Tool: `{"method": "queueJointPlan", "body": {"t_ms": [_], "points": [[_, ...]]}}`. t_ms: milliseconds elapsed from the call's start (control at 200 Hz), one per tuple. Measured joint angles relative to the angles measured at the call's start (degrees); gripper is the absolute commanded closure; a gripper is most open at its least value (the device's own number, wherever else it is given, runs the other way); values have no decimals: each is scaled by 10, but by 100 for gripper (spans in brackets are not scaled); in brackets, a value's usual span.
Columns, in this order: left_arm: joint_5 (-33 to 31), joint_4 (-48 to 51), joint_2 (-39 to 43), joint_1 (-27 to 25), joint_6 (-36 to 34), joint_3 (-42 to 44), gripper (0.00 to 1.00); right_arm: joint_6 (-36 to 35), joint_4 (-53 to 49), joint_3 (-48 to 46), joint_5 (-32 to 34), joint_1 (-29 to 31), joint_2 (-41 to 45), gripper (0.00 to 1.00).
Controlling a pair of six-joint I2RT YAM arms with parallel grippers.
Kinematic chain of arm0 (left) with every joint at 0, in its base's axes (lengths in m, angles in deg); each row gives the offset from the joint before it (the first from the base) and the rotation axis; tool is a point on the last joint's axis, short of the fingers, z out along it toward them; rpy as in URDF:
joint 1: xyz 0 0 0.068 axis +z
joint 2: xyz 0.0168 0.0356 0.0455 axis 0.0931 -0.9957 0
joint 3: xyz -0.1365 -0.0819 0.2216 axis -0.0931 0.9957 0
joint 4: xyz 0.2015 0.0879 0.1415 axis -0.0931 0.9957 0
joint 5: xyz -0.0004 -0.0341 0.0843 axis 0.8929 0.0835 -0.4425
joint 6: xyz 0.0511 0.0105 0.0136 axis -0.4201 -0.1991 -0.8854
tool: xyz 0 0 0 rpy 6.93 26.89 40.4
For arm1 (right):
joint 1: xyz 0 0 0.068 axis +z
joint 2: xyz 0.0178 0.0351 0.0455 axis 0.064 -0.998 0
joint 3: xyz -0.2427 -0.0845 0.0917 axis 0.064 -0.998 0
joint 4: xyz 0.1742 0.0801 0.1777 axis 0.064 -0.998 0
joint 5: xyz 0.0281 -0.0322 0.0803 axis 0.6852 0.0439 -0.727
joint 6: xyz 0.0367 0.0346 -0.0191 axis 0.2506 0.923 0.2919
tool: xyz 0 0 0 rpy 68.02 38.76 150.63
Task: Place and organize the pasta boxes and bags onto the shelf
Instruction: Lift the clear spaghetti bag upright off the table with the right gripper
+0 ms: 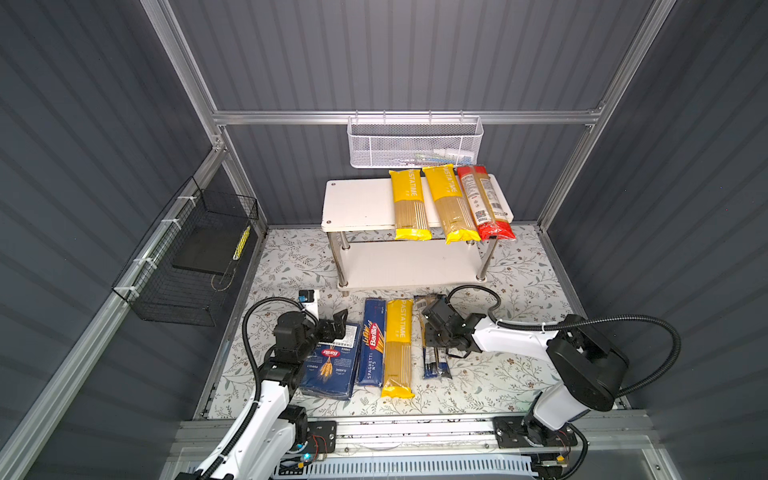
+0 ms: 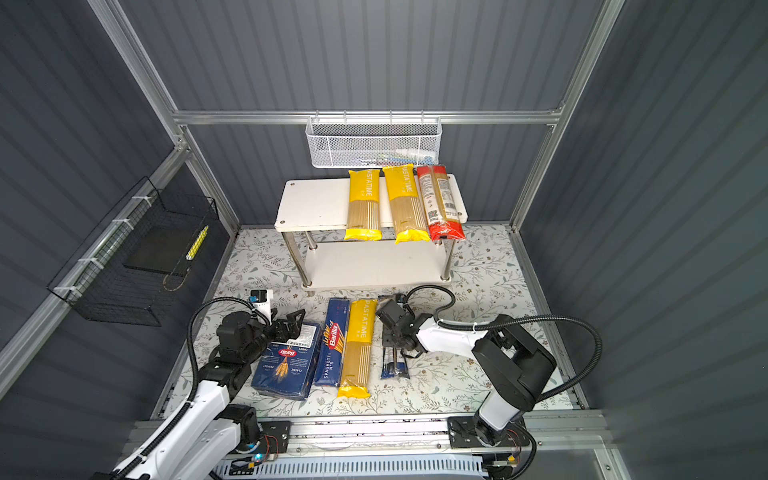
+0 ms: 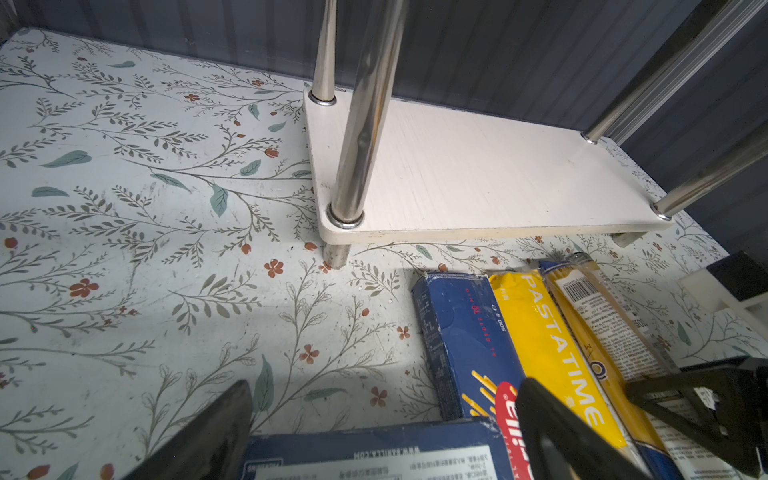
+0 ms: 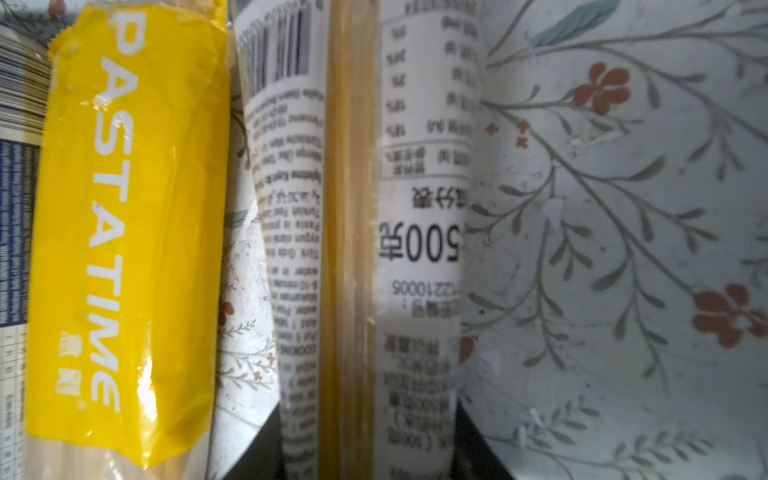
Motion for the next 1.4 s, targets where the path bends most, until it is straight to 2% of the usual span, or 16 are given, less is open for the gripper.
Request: {"method": "queueJointPlan", "body": {"t_ms": [590, 885, 1396], "points": [[0, 0, 0, 0, 0, 0, 1, -22, 16, -76, -64, 0, 112, 76], [0, 0, 0, 0, 0, 0, 1, -26, 31, -78, -94, 0, 150, 77], [0, 0, 0, 0, 0, 0, 0, -54, 7, 13, -138, 34, 181, 78]]}}
